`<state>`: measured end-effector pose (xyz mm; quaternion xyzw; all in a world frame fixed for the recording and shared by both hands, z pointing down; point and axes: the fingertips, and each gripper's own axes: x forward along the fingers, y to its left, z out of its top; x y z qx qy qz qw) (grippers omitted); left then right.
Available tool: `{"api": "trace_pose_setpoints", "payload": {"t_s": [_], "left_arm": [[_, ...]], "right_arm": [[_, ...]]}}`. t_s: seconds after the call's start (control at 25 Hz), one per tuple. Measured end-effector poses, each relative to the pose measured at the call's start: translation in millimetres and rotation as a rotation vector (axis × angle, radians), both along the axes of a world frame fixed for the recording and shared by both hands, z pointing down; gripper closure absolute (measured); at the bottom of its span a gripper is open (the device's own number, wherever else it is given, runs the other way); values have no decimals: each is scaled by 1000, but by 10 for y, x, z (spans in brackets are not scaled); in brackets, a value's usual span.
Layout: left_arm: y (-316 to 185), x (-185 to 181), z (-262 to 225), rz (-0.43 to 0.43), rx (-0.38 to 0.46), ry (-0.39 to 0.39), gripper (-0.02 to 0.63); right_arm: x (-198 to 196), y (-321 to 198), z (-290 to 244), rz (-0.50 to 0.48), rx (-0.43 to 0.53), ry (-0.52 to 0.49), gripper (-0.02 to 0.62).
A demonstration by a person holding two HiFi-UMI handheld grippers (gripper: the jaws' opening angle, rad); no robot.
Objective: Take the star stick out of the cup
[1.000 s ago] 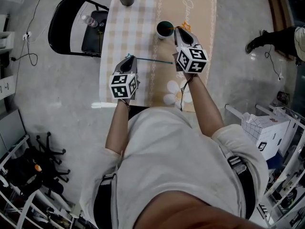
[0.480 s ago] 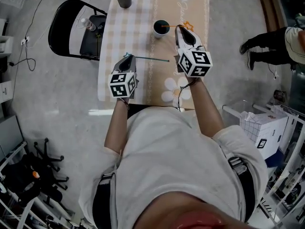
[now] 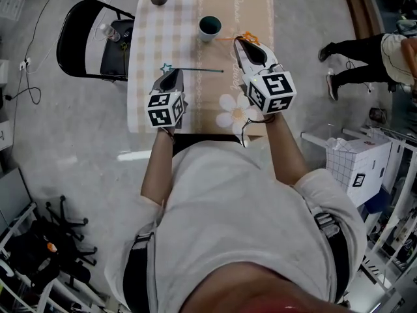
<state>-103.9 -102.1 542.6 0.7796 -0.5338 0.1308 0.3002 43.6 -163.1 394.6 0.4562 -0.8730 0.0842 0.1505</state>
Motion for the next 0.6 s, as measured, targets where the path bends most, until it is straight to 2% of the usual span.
{"api": "trace_pose_setpoints", "payload": {"t_s": [0.16, 0.36, 0.48, 0.6], "left_arm": [[-2, 60, 30, 18, 3, 14, 601], [54, 105, 106, 23, -12, 24, 601], [70, 76, 128, 21, -18, 23, 603], [88, -20, 156, 0, -26, 19, 601]], "right_arm": [[-9, 299, 265, -107, -160, 83, 581], [79, 553, 961, -182, -375, 239, 581], [37, 645, 1174, -211, -437, 278, 581], [-100, 655, 1273, -241, -446, 289, 581]]}}
